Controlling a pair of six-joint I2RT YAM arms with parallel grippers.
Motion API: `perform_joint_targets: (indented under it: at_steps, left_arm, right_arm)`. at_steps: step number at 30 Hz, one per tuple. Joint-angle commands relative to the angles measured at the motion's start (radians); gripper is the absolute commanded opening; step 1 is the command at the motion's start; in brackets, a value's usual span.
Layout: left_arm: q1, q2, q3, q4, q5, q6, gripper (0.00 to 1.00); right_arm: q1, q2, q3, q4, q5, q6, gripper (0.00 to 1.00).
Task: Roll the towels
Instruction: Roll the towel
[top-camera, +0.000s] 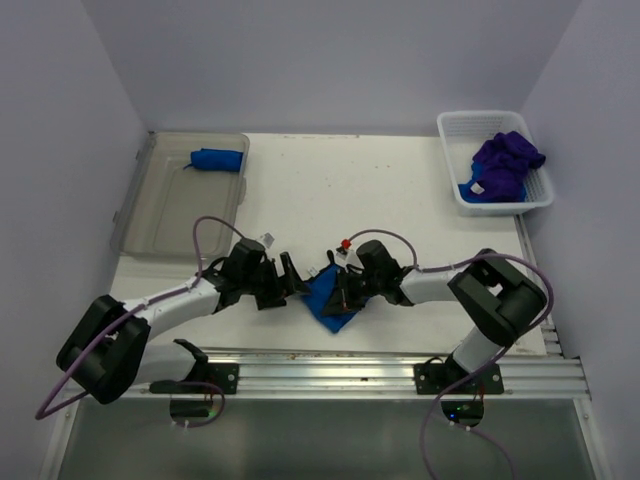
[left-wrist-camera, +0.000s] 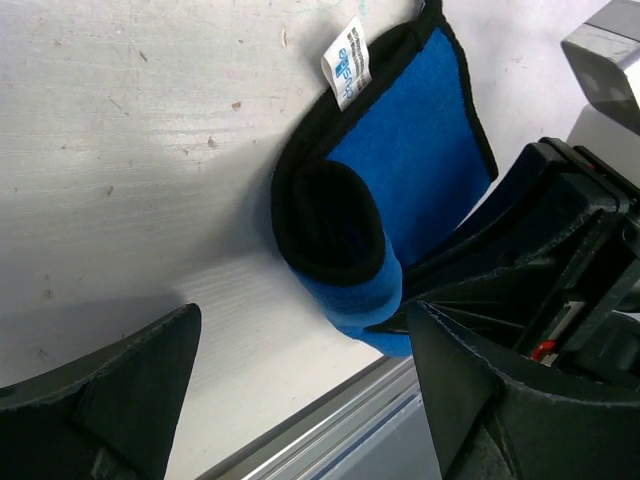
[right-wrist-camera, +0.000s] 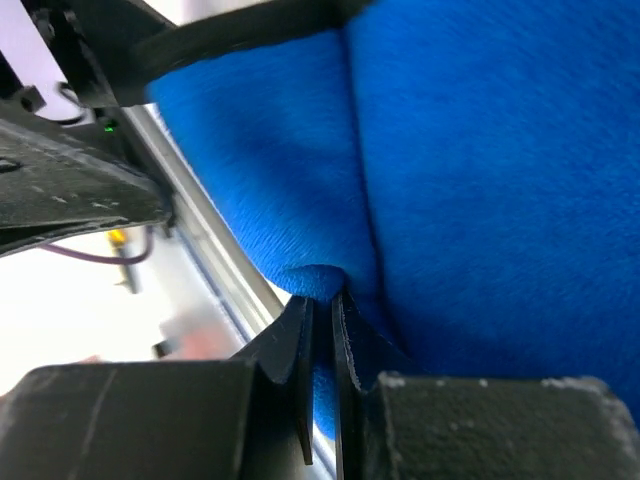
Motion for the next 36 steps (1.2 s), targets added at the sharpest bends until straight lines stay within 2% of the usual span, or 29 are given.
perform_joint_targets:
  at_steps: [1, 2, 7, 12, 16, 19, 20, 22, 23, 24, 25, 27, 28, 31, 32, 33, 34, 35, 36]
  left_arm:
    - [-0.010, 0.019, -0.012, 0.065, 0.002, -0.026, 0.88]
    - [-0.010, 0.032, -0.010, 0.122, 0.002, -0.032, 0.87]
    - [-0.044, 0.091, 0.020, 0.167, -0.028, -0.056, 0.79]
    - [-0.064, 0.144, 0.031, 0.193, -0.044, -0.072, 0.65]
    - [-0.065, 0.183, 0.048, 0.213, -0.051, -0.072, 0.57]
    - [-0.067, 0.223, 0.063, 0.214, -0.045, -0.072, 0.43]
    - [-0.068, 0.239, 0.072, 0.213, -0.041, -0.071, 0.36]
    - [-0.067, 0.250, 0.092, 0.197, -0.032, -0.076, 0.30]
    - [-0.067, 0.255, 0.102, 0.187, -0.030, -0.074, 0.27]
    - [-0.068, 0.256, 0.112, 0.174, -0.024, -0.069, 0.27]
    - [-0.068, 0.258, 0.140, 0.136, -0.022, -0.065, 0.26]
    - [-0.070, 0.267, 0.169, 0.086, -0.027, -0.046, 0.24]
    - [-0.070, 0.269, 0.189, 0.029, -0.028, -0.042, 0.23]
    - [-0.071, 0.267, 0.206, -0.023, -0.036, -0.034, 0.23]
    - [-0.071, 0.266, 0.206, -0.030, -0.038, -0.034, 0.23]
    - [-0.071, 0.266, 0.208, -0.036, -0.038, -0.037, 0.23]
    - [-0.071, 0.267, 0.206, -0.042, -0.036, -0.039, 0.23]
    - [-0.071, 0.267, 0.208, -0.045, -0.036, -0.043, 0.23]
    - [-0.071, 0.269, 0.206, -0.045, -0.033, -0.045, 0.23]
  right_arm:
    - [-0.020, 0.054, -0.039, 0.187, -0.127, 0.134, 0.00]
    - [-0.023, 0.065, -0.042, 0.197, -0.133, 0.143, 0.00]
    - [-0.038, 0.105, -0.074, 0.316, -0.162, 0.223, 0.00]
    - [-0.060, 0.137, -0.083, 0.380, -0.199, 0.266, 0.00]
    - [-0.066, 0.166, -0.089, 0.407, -0.217, 0.277, 0.00]
    - [-0.068, 0.156, -0.085, 0.376, -0.210, 0.257, 0.00]
    - [-0.066, 0.131, -0.080, 0.346, -0.202, 0.240, 0.02]
    - [-0.066, 0.091, -0.057, 0.208, -0.146, 0.159, 0.14]
    - [-0.065, 0.032, -0.041, 0.128, -0.115, 0.116, 0.18]
    - [-0.061, 0.001, -0.013, -0.024, -0.074, 0.035, 0.22]
    - [-0.061, -0.039, -0.001, -0.097, 0.006, -0.004, 0.30]
    - [-0.051, -0.161, 0.030, -0.288, 0.109, -0.097, 0.40]
    - [-0.037, -0.200, 0.039, -0.346, 0.214, -0.122, 0.46]
    - [0.009, -0.341, 0.094, -0.525, 0.386, -0.197, 0.51]
    - [0.079, -0.369, 0.116, -0.571, 0.550, -0.211, 0.52]
    - [0.127, -0.395, 0.165, -0.655, 0.647, -0.237, 0.52]
    - [0.223, -0.398, 0.188, -0.688, 0.722, -0.246, 0.53]
    - [0.269, -0.395, 0.209, -0.713, 0.860, -0.253, 0.54]
    - [0.315, -0.386, 0.248, -0.748, 0.917, -0.266, 0.55]
